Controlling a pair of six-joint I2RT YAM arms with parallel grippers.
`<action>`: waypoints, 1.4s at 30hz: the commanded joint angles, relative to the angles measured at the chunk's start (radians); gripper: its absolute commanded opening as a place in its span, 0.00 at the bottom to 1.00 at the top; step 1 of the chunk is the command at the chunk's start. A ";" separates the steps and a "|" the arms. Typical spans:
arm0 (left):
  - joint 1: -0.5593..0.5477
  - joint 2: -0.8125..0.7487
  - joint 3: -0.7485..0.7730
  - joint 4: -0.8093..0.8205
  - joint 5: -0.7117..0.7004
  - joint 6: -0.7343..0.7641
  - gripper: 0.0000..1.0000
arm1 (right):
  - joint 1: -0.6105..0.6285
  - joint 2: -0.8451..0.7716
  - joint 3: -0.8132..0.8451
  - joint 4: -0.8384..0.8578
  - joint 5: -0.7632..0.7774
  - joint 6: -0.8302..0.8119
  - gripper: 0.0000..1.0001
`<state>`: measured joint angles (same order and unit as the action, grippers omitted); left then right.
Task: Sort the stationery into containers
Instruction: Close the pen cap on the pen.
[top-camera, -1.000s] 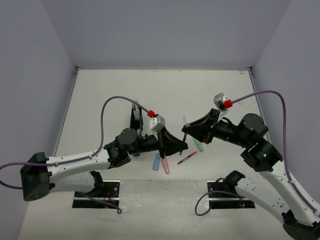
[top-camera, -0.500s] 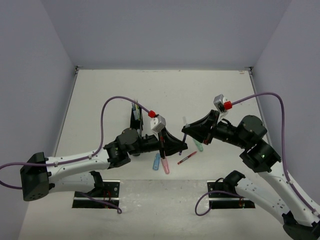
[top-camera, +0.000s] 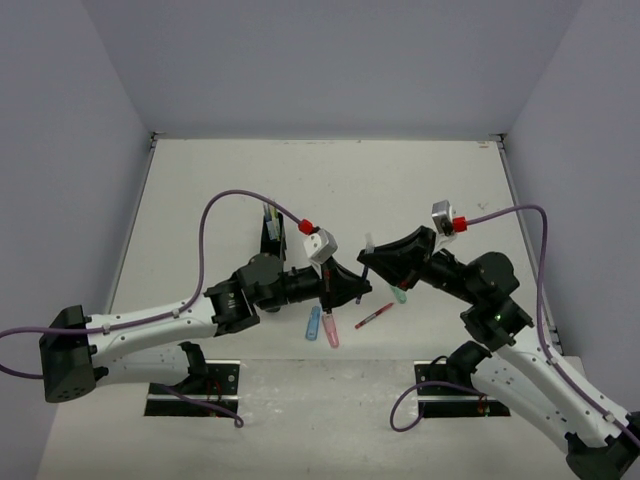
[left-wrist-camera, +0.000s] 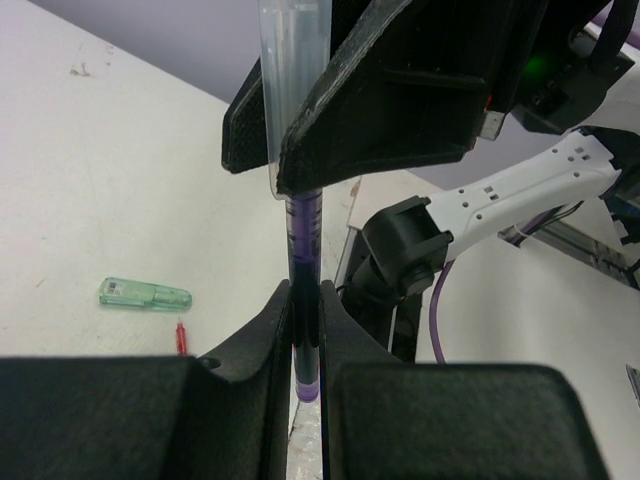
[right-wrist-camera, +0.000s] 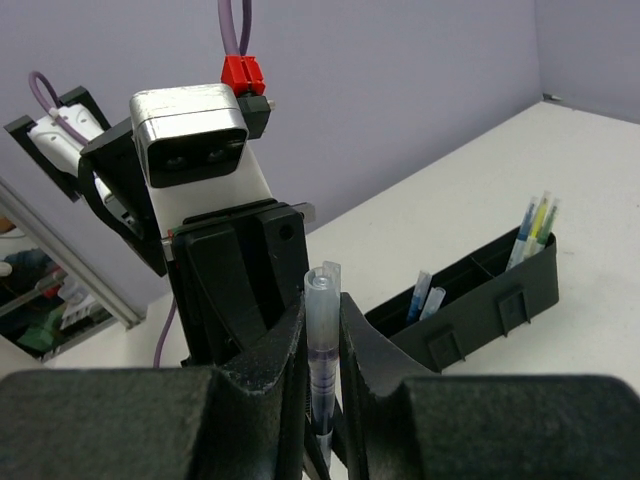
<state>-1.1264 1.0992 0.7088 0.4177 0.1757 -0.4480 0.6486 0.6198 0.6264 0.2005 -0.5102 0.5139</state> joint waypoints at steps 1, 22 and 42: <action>0.015 -0.086 0.221 0.286 -0.124 0.057 0.00 | 0.014 0.061 -0.141 -0.111 -0.111 0.051 0.00; 0.124 -0.161 -0.200 0.498 -0.029 -0.112 0.00 | 0.014 -0.018 0.097 -0.356 -0.040 -0.046 0.47; 0.119 -0.072 -0.233 0.530 0.002 -0.127 0.00 | 0.014 0.122 0.415 -0.396 0.250 0.061 0.54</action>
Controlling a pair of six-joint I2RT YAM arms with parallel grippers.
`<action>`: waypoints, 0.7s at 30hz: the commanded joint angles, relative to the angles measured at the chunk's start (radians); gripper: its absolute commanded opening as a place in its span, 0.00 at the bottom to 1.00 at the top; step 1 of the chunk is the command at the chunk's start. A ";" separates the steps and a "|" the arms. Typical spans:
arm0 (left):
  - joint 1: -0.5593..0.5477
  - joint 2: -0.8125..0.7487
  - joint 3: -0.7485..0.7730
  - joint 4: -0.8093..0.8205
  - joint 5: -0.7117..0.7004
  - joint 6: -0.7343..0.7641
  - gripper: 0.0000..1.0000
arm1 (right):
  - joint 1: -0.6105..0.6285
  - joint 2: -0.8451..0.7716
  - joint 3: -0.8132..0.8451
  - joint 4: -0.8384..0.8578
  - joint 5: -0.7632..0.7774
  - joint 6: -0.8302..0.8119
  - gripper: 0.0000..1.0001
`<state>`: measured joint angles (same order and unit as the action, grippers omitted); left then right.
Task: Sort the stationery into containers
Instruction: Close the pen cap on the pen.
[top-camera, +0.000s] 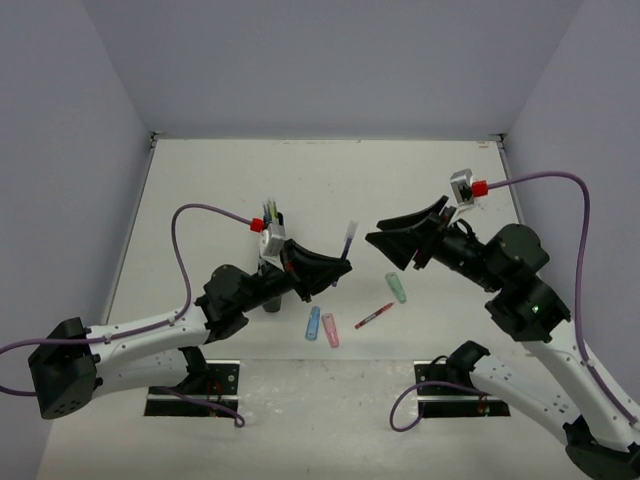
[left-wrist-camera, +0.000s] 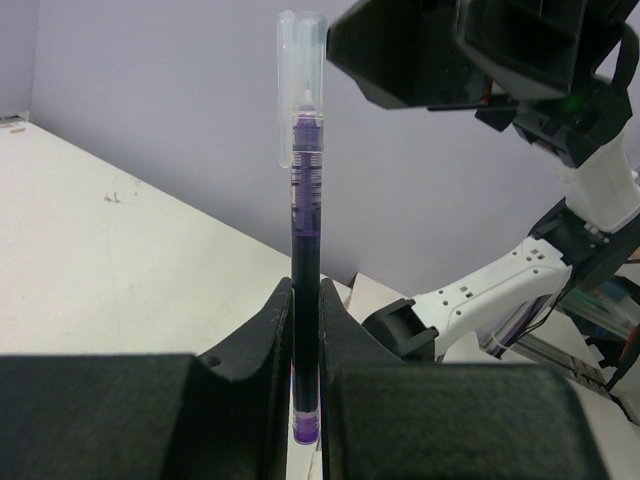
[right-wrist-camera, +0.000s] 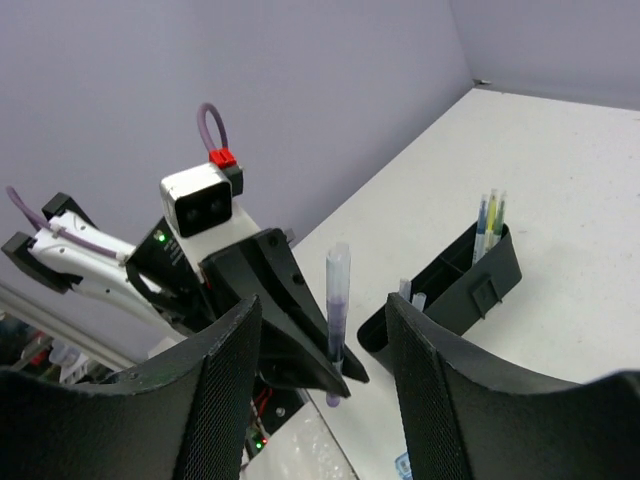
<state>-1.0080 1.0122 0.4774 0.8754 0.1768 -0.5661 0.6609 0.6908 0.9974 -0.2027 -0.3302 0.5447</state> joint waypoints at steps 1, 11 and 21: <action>0.000 0.018 -0.002 0.073 0.001 -0.009 0.00 | 0.002 0.060 0.042 0.018 0.077 0.042 0.53; -0.001 0.041 0.003 0.061 -0.007 -0.005 0.00 | 0.003 0.103 0.032 0.042 0.060 0.068 0.48; -0.001 0.062 0.029 0.030 -0.020 0.000 0.00 | 0.007 0.131 0.012 0.080 0.019 0.086 0.34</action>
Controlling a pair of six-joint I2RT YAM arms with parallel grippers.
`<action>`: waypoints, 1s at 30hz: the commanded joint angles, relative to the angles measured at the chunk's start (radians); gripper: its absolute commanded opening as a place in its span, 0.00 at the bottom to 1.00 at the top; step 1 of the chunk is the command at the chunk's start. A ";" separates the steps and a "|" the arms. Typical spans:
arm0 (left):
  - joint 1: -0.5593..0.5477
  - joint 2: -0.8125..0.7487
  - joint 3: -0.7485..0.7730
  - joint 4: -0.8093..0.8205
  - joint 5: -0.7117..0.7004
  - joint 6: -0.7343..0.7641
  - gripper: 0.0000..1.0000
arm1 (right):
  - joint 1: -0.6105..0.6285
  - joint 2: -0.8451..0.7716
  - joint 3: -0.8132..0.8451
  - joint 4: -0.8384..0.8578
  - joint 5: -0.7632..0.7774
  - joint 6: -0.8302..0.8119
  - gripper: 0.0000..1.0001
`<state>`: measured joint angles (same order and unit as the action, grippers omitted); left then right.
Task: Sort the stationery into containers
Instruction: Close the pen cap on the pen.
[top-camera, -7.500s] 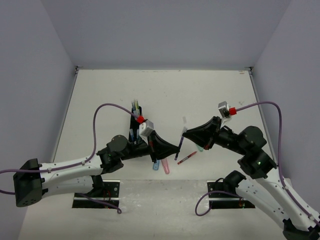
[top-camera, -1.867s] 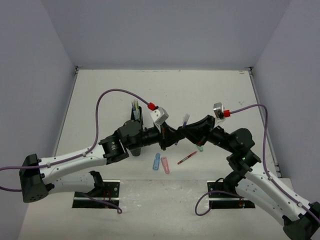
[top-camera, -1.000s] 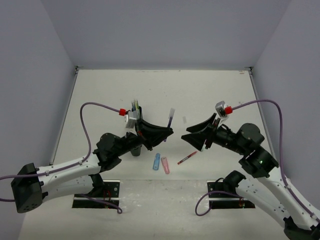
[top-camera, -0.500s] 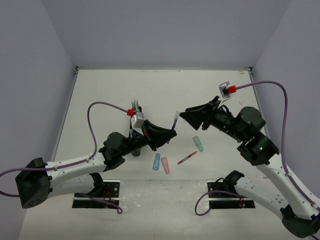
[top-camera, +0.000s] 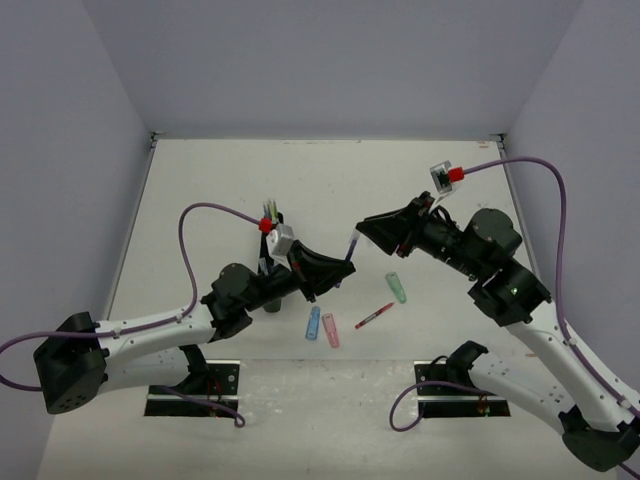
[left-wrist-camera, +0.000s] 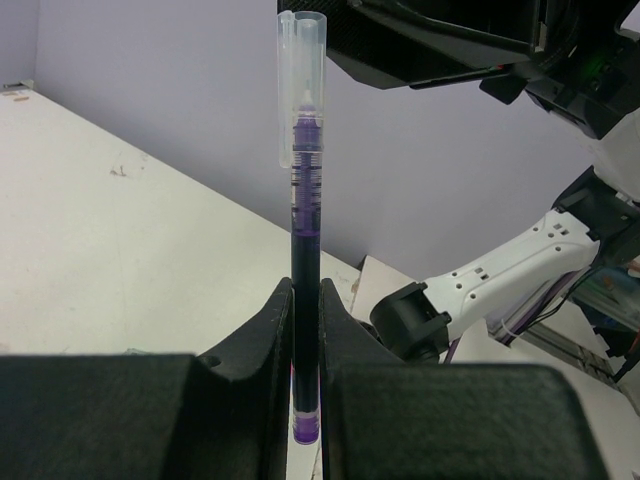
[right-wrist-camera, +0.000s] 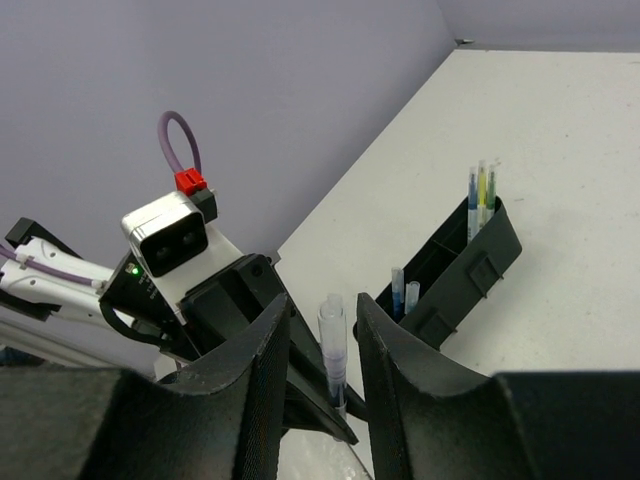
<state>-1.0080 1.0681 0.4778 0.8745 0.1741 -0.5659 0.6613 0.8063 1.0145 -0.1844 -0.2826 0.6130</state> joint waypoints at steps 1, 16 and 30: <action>0.000 0.006 0.029 0.029 -0.018 0.000 0.00 | 0.008 0.016 -0.005 0.062 -0.032 0.018 0.34; 0.000 0.006 0.045 0.014 -0.021 0.001 0.00 | 0.012 0.053 -0.026 0.079 -0.051 0.008 0.09; 0.077 -0.051 0.243 -0.087 0.070 0.050 0.00 | 0.019 0.034 -0.263 0.196 -0.196 -0.072 0.00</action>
<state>-0.9830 1.0749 0.5597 0.6722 0.2296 -0.5547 0.6598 0.8298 0.8451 0.0640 -0.3507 0.5740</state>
